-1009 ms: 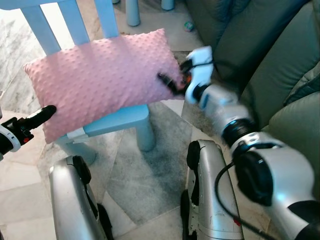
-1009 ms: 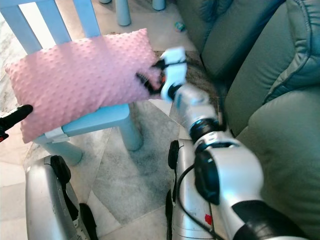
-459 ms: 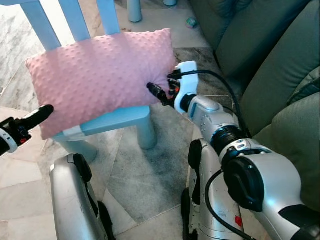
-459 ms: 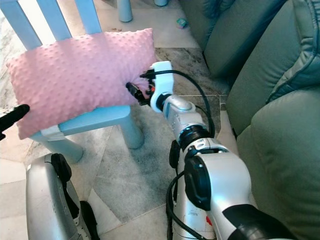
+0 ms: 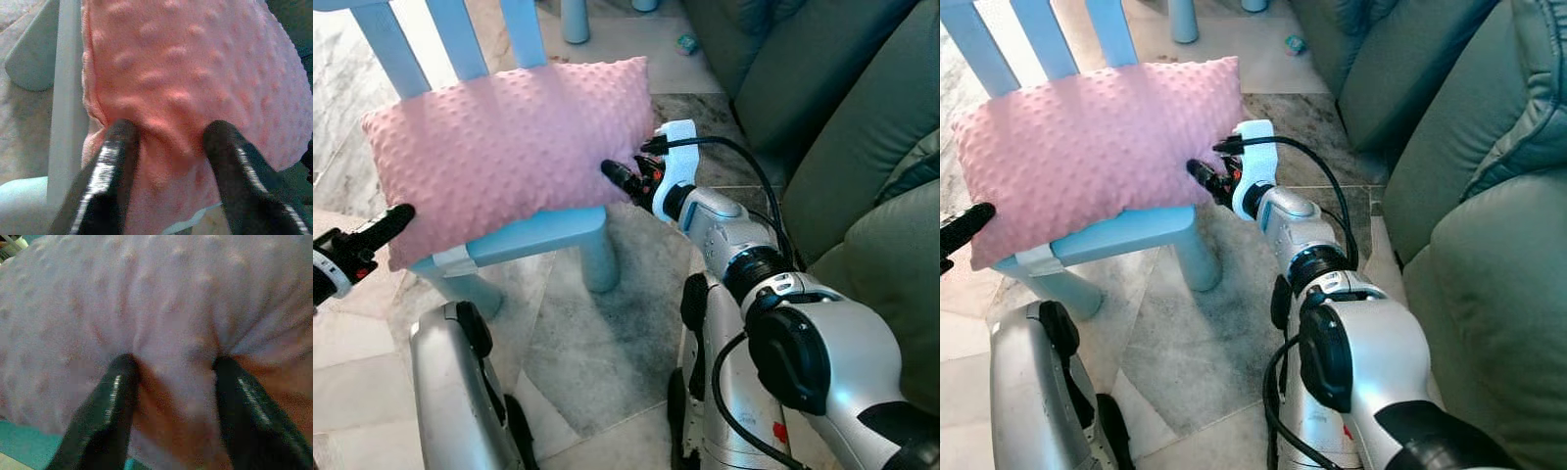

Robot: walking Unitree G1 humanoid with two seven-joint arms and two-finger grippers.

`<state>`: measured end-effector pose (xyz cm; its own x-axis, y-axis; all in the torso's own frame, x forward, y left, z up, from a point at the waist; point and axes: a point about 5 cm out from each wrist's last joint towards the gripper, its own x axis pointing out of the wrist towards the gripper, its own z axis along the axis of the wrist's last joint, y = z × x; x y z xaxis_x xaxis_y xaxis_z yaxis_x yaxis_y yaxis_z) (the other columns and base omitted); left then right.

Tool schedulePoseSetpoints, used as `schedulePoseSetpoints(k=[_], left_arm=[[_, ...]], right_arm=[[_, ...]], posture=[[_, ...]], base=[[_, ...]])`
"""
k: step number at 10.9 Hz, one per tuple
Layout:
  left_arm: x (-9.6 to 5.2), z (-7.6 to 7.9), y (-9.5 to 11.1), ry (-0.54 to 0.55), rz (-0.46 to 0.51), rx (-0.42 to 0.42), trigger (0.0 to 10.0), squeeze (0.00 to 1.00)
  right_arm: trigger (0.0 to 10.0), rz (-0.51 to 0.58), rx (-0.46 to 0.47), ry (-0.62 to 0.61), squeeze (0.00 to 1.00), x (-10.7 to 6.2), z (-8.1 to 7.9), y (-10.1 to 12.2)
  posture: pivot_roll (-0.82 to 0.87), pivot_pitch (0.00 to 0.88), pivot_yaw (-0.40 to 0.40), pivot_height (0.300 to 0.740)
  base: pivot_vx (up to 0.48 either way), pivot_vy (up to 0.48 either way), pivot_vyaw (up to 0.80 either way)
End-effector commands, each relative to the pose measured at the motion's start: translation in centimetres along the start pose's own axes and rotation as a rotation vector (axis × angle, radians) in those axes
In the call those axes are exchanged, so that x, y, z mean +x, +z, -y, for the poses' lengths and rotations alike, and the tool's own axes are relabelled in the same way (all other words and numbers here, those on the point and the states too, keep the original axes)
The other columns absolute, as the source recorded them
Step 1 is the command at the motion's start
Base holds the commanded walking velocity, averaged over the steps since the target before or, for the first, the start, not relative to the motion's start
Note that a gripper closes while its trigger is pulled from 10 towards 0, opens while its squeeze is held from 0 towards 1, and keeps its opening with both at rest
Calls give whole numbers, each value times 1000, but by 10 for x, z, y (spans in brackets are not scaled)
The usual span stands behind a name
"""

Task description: Move the pillow to the sofa

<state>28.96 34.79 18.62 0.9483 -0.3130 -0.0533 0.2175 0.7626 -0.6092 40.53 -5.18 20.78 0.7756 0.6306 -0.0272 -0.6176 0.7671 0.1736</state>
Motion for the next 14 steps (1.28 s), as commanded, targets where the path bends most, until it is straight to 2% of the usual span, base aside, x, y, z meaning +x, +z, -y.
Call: schedulePoseSetpoints(k=[1,3,5,6,9,12,13,14], left_arm=[[-5,-5,-1,29,18,-18,0,0],[-7,-15,-3,112,62,-18,0,0],[-9,-27,-1,249,159,35,0,0],[-10,-30,-6,275,172,38,0,0],[-7,-28,-18,230,157,21,0,0],[4,-17,-11,192,195,67,0,0],[5,-12,-4,193,225,170,0,0],[6,2,12,215,365,345,0,0]], right_arm=[[0,-31,3,14,0,-2,-1,-10],[0,-45,-19,12,0,-4,3,-13],[0,-56,-32,23,0,-4,0,-18],[0,-69,-44,39,0,-4,-2,-22],[0,-76,-63,46,0,-4,-3,-24],[0,-68,-78,56,0,-3,-4,-22],[0,-63,-87,58,0,-3,-5,-21],[0,-42,-103,64,0,-2,-5,-16]], posture=[[17,383,-62,360],[12,387,-67,360],[7,399,-76,360],[3,402,-78,360],[-4,409,-82,360],[-10,409,-82,360],[-13,407,-80,360],[-15,399,-78,360]], base=[[0,0,0],[0,0,0],[0,0,0],[0,0,0],[0,0,0],[0,0,0],[0,0,0],[0,0,0]])
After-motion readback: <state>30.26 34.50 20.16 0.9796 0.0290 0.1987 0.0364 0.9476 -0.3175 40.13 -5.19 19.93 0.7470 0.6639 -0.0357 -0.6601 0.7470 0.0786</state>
